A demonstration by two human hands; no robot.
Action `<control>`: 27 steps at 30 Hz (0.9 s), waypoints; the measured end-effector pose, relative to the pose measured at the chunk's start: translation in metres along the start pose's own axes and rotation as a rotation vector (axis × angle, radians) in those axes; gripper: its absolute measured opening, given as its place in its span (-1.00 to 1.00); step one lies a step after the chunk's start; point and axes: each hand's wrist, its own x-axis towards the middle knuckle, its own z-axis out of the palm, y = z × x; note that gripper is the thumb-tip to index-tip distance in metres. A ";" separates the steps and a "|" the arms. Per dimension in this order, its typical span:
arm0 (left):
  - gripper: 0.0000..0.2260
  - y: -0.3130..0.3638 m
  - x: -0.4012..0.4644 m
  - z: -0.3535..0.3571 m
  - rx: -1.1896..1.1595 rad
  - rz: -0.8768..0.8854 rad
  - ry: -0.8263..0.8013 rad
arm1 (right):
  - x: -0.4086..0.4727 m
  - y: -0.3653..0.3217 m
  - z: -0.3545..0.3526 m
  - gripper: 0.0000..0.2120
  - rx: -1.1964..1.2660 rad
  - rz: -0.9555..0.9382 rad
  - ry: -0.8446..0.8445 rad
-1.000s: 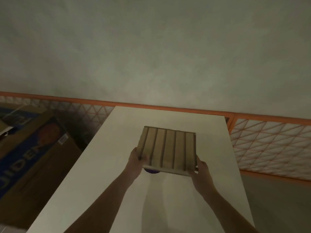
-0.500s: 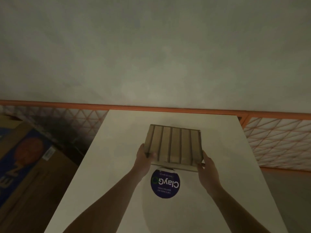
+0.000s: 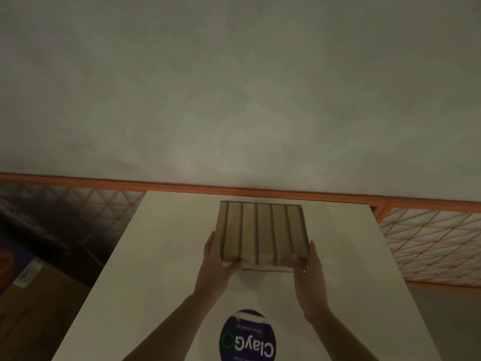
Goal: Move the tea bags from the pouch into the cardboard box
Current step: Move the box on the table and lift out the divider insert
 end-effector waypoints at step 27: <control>-0.19 0.015 0.102 0.006 0.133 -0.086 0.001 | 0.098 -0.024 0.017 -0.49 -0.064 0.068 0.011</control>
